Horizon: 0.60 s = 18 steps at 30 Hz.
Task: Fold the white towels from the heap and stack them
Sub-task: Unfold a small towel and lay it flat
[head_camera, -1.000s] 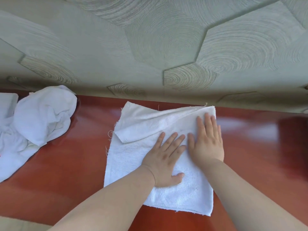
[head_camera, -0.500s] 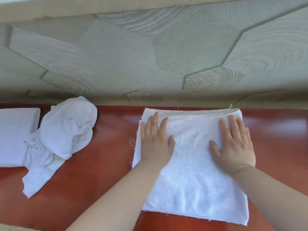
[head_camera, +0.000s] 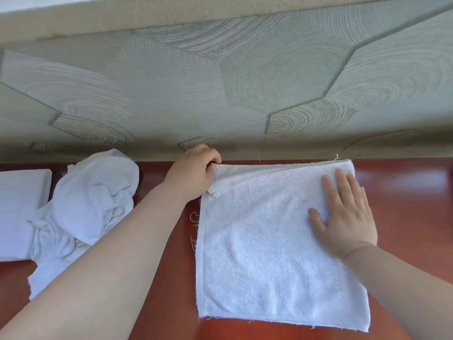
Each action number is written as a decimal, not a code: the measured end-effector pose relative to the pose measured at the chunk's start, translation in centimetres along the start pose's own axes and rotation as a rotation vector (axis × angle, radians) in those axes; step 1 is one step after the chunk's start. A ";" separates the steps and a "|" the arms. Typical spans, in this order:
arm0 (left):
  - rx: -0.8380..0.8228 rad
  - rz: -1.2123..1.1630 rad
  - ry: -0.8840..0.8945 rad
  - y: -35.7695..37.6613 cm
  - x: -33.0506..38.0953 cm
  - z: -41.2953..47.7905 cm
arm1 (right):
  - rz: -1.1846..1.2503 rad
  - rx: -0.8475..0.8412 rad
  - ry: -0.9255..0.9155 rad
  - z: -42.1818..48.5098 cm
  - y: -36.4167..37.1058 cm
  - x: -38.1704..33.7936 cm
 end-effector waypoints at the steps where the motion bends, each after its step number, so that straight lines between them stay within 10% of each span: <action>1: -0.019 0.026 0.020 -0.1 0.3 -0.3 | 0.002 0.001 -0.001 0.0 0.0 0.0; 9: -0.017 0.280 0.185 1.4 0.3 -3.8 | 0.015 0.033 -0.012 0.0 -0.2 -0.1; 14: 0.224 0.267 -0.155 -1.4 -1.9 -1.7 | 0.015 0.035 -0.017 0.0 -0.2 0.0; 18: 0.075 0.201 -0.088 -0.2 -0.6 -1.1 | 0.013 0.038 -0.016 -0.1 -0.2 0.1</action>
Point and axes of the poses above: each hand's wrist, its own z-axis towards the middle knuckle, its own y-axis out of the palm, x = y × z, the point moved 7 cm from there along z, towards the middle knuckle
